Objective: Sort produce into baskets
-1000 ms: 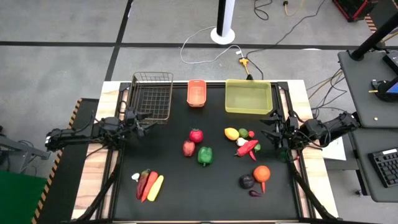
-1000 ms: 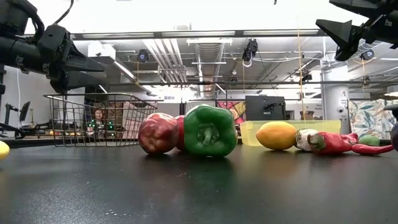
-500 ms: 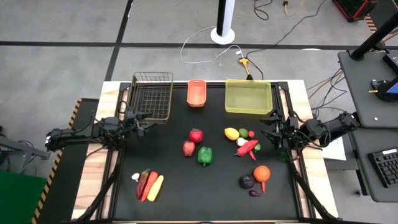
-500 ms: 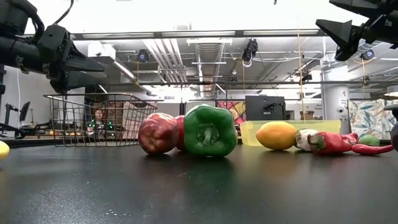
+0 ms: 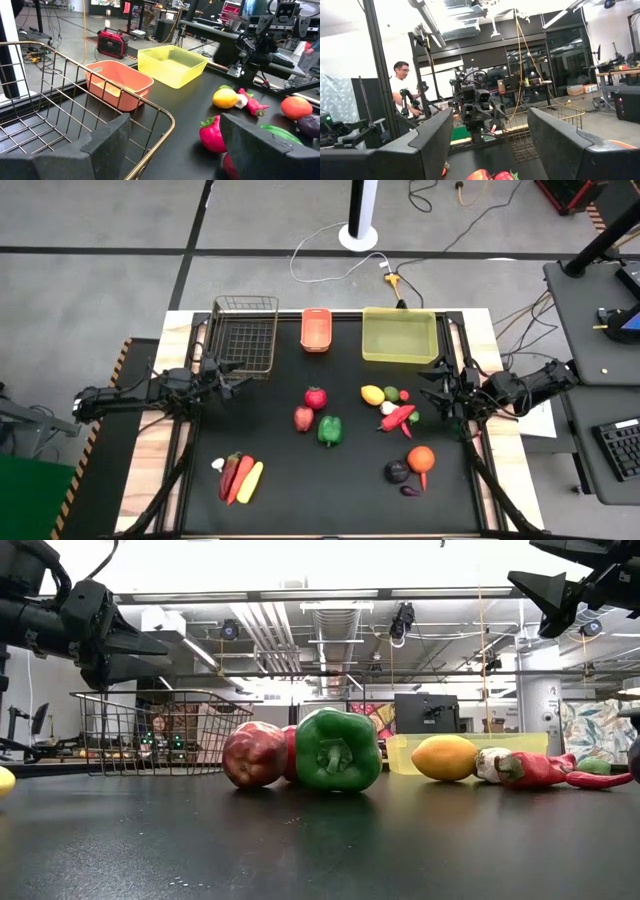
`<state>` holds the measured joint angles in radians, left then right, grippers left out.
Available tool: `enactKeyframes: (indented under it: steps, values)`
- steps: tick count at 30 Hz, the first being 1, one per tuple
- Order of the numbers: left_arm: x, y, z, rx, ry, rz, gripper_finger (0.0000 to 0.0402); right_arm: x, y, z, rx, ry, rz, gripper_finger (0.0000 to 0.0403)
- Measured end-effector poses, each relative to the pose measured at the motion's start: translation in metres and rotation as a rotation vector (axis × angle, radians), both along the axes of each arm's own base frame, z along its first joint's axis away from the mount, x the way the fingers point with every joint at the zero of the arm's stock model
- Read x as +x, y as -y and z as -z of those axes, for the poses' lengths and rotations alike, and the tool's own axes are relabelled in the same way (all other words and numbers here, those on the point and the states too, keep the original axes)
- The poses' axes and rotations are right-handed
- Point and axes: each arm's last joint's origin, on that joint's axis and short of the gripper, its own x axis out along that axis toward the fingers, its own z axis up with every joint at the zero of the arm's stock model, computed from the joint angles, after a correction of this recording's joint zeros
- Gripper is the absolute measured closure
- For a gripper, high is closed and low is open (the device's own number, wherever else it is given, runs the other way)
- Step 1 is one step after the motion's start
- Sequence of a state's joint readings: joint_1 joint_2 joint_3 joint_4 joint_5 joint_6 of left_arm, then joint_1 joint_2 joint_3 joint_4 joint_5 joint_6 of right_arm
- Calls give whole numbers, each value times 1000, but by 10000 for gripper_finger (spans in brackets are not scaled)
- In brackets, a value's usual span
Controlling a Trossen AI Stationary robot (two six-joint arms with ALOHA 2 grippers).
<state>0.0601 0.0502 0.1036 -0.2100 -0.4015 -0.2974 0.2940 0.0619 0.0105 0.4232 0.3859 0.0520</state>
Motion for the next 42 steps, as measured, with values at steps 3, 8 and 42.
enactKeyframes:
  steps: [3, 8, 42]
  values:
    - [0, 0, 0, 0, 0, 0, 114, 0, 0, 0, 0, 0, 0, 154]
    - [0, 0, 0, 0, 0, 0, 114, 0, 0, 0, 0, 0, 0, 154]
    - [37, 1, -41, -254, 536, 102, 114, 23, -1, -42, -11, -92, 235, 154]
